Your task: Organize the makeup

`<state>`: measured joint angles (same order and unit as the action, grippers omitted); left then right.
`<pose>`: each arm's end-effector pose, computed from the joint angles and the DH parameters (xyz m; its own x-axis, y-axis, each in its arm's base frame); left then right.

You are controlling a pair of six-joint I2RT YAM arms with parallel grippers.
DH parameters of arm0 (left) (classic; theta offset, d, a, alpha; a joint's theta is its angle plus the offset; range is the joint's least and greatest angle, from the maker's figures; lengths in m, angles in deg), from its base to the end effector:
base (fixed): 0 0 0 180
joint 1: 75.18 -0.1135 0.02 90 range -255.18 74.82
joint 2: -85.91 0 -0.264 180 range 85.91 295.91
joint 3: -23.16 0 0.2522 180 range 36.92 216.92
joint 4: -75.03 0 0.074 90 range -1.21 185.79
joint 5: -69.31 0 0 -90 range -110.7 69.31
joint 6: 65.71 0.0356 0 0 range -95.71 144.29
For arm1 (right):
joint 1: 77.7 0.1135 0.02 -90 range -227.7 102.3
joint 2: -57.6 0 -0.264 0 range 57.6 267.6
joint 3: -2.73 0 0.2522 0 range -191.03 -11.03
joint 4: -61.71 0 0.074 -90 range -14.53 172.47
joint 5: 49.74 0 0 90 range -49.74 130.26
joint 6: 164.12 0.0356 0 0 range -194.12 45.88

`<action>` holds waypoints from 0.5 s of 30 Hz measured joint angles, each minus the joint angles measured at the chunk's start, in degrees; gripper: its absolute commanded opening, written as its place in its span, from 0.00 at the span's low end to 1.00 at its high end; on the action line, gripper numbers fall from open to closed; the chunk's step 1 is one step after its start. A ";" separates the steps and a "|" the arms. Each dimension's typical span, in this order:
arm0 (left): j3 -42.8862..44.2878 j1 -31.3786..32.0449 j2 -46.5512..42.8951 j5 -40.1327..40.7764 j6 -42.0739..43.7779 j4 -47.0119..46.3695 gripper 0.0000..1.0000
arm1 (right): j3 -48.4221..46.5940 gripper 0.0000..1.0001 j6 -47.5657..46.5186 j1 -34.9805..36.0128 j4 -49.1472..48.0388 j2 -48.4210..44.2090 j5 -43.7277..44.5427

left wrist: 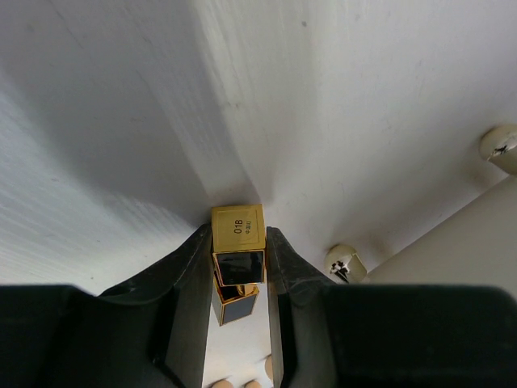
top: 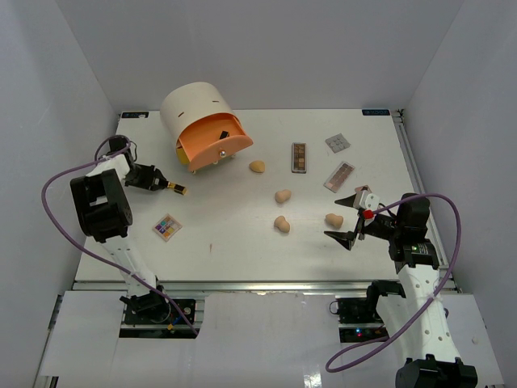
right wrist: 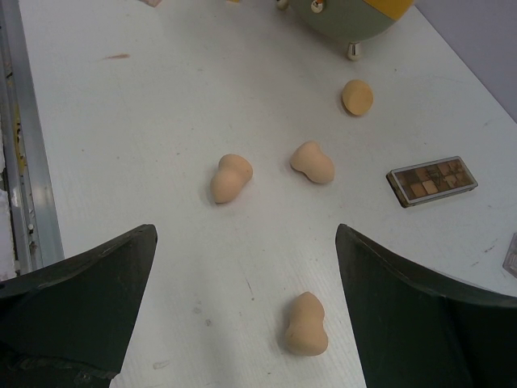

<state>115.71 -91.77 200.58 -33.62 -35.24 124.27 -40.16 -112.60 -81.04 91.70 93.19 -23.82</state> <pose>0.3843 0.1062 0.1554 -0.2797 -0.9599 0.0207 -0.8890 0.2508 -0.3830 0.1397 0.0239 0.2646 0.1982 -0.2840 -0.9381 -0.8682 0.3934 -0.3025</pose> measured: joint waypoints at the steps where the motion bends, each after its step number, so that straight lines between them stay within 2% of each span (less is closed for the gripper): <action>1: -0.11 0.47 0.00 -0.11 0.00 -0.06 0.00 | 0.00 0.98 -0.02 0.00 0.00 0.00 0.00; 15: -1.99 3.73 -1.07 -0.18 0.88 -1.35 0.00 | 0.00 0.98 -0.15 0.00 0.00 -0.15 -0.02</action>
<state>113.72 -88.04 199.51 -33.80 -34.36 122.92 -40.16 -112.75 -81.04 91.70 93.05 -23.84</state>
